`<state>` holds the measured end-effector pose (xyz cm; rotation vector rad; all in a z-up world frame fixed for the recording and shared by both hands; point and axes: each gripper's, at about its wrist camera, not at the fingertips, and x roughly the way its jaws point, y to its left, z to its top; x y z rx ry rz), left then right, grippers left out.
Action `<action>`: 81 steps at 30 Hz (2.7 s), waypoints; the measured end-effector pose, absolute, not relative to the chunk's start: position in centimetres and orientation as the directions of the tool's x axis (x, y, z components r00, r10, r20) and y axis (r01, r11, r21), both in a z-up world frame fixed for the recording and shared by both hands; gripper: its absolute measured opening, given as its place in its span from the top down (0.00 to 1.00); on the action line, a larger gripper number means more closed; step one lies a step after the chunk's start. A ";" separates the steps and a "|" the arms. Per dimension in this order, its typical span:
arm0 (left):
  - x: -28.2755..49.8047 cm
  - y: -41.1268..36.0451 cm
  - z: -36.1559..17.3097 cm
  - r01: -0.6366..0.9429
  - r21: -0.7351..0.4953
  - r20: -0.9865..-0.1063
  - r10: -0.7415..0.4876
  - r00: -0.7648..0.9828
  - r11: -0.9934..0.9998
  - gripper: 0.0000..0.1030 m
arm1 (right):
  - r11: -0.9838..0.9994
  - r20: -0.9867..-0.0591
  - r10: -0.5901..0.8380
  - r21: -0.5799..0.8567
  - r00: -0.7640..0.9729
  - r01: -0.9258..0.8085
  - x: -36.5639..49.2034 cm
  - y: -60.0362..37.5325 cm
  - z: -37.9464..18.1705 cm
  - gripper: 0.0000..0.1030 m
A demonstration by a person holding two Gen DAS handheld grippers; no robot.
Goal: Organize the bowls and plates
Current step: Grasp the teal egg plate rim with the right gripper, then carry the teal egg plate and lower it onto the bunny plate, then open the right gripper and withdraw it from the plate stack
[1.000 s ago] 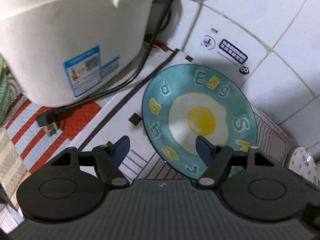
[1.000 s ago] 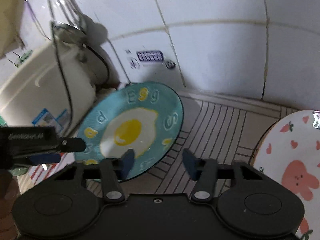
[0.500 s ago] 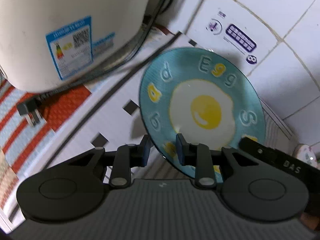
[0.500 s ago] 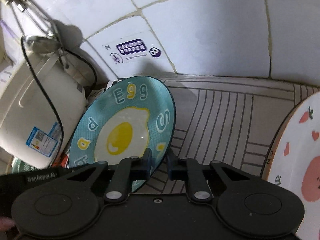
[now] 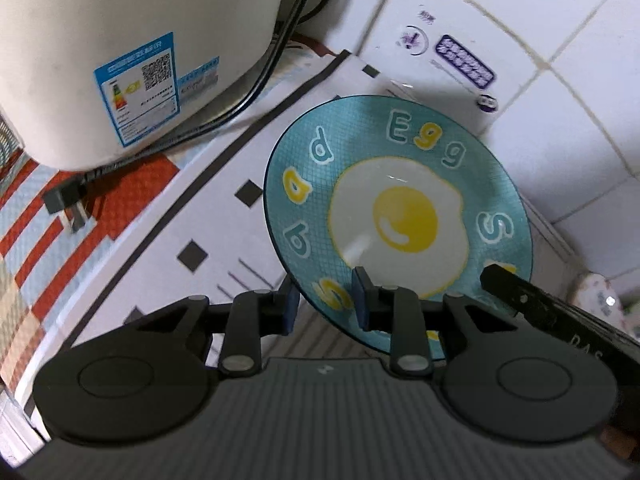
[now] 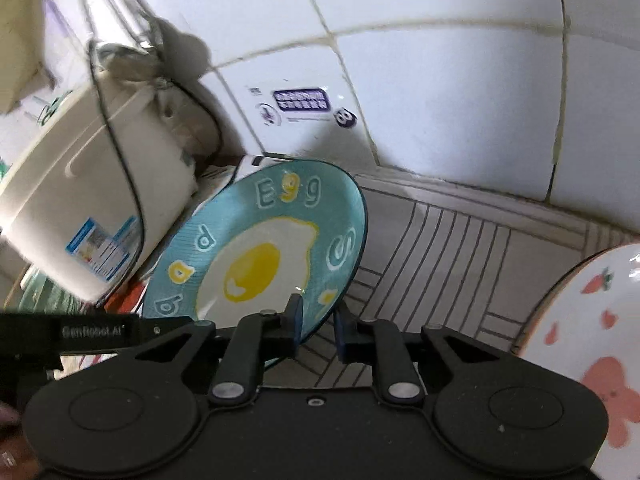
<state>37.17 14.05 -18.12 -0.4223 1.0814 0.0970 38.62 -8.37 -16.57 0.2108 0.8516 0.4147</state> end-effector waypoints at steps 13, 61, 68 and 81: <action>32.4 9.0 -13.0 -0.129 -0.267 -0.852 -0.171 0.495 0.955 0.75 | 0.884 -0.636 0.465 0.368 0.615 -0.288 32.6 -13.5 -13.2 0.79; 34.8 -8.8 -13.9 0.277 -0.262 -0.912 -0.331 0.242 0.924 0.74 | 0.957 -0.696 0.137 0.277 0.705 0.088 22.7 -28.9 -13.7 0.75; 35.6 -9.7 -14.1 0.288 -0.229 -0.930 -0.296 0.218 0.930 0.74 | 0.968 -0.712 0.116 0.238 0.692 0.083 23.0 -28.8 -13.9 0.75; 35.6 -11.0 -14.5 0.294 -0.141 -0.961 -0.202 0.187 0.945 0.71 | 0.993 -0.745 0.014 0.089 0.667 0.078 23.9 -26.5 -14.5 0.75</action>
